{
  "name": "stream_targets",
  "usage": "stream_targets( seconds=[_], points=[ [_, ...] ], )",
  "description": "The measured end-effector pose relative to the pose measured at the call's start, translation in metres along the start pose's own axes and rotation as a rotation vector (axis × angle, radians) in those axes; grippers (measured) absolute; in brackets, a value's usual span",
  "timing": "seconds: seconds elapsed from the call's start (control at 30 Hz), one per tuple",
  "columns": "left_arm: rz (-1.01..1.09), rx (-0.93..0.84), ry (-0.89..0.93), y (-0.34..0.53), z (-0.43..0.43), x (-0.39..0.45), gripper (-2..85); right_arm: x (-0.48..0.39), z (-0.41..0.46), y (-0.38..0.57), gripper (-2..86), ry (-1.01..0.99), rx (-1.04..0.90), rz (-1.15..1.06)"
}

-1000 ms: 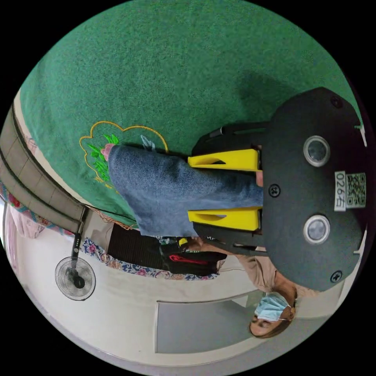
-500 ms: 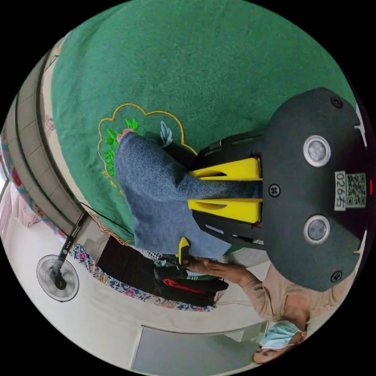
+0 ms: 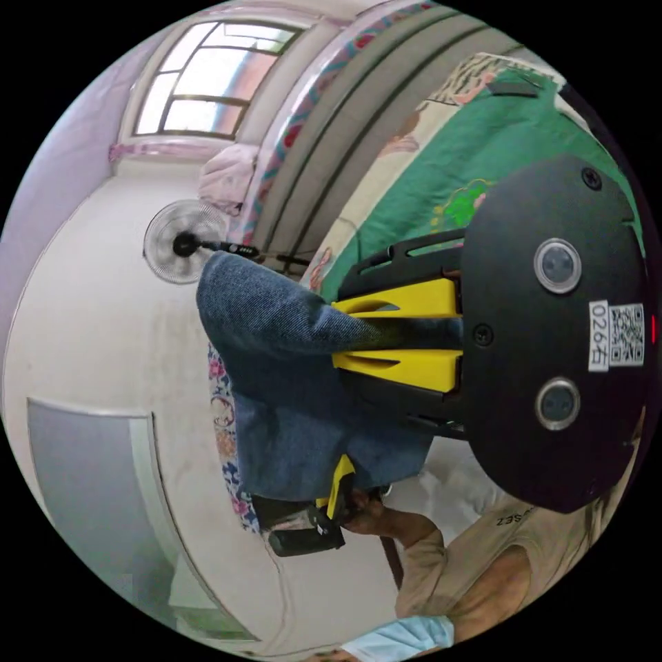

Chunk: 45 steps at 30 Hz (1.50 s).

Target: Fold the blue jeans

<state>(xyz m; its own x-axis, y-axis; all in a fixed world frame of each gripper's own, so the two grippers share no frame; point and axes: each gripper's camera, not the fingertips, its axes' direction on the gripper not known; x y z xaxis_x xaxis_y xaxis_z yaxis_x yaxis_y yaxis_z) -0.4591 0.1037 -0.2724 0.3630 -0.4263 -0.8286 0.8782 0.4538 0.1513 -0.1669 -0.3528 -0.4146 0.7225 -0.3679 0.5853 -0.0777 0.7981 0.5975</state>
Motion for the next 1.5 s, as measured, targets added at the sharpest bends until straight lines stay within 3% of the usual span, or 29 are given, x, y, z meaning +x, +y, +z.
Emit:
stream_targets(
  seconds=[0.17,0.27,0.4,0.47,0.57,0.7,0.8,0.83,0.87,0.93,1.1,1.2,1.23,1.3,1.43,1.5],
  points=[
    [-0.139,0.102,-0.265,0.033,-0.132,-0.063,10.5,-0.111,0.07,-0.144,2.6,-0.136,0.013,-0.194],
    [-0.309,0.092,-0.369,0.069,-0.159,-0.123,10.9,-0.179,0.143,-0.21,3.3,-0.143,-0.037,-0.265],
    [-0.649,-0.1,-0.375,0.149,-0.141,-0.217,14.0,-0.233,0.279,-0.239,6.7,-0.037,-0.363,-0.161],
    [-0.822,0.014,-0.32,0.211,-0.158,-0.232,14.9,-0.245,0.293,-0.231,4.5,-0.011,-0.353,-0.163],
    [-0.682,0.216,-0.434,0.238,-0.183,-0.186,10.8,-0.254,0.265,-0.223,3.7,-0.164,-0.238,-0.181],
    [-0.358,0.353,-0.538,0.231,-0.179,-0.117,1.4,-0.268,0.227,-0.208,0.0,-0.071,-0.155,-0.305],
    [-0.117,0.223,-0.709,0.227,-0.123,-0.078,-0.6,-0.275,0.239,-0.187,-0.7,-0.014,-0.266,-0.372],
    [-0.076,0.035,-0.805,0.23,-0.082,-0.081,-0.7,-0.276,0.24,-0.182,-0.8,-0.009,-0.269,-0.378],
    [-0.071,-0.208,-0.858,0.242,-0.036,-0.096,-0.9,-0.275,0.233,-0.171,-0.9,0.023,-0.216,-0.362],
    [-0.068,-0.273,-0.858,0.272,-0.002,-0.103,-0.9,-0.274,0.214,-0.158,-0.9,0.096,-0.12,-0.359],
    [-0.147,-0.073,-0.808,0.309,-0.021,-0.046,-1.0,-0.238,0.112,-0.139,-0.9,0.086,-0.086,-0.245],
    [-0.089,0.26,-0.849,0.333,-0.037,0.046,-1.0,-0.188,0.008,-0.097,-1.0,-0.028,0.033,-0.191],
    [-0.045,0.365,-0.786,0.345,-0.033,0.083,-1.0,-0.177,-0.014,-0.086,-1.0,-0.035,0.057,-0.184],
    [0.027,0.401,-0.633,0.358,-0.009,0.128,-1.0,-0.127,-0.103,-0.031,-1.1,-0.025,0.125,-0.13],
    [0.159,0.276,-0.234,0.367,0.111,0.207,-1.0,-0.05,-0.226,0.061,-1.2,0.098,0.063,0.047],
    [0.2,0.219,-0.092,0.366,0.178,0.24,-1.0,-0.007,-0.309,0.126,-1.2,0.289,-0.027,0.141]
  ],
)
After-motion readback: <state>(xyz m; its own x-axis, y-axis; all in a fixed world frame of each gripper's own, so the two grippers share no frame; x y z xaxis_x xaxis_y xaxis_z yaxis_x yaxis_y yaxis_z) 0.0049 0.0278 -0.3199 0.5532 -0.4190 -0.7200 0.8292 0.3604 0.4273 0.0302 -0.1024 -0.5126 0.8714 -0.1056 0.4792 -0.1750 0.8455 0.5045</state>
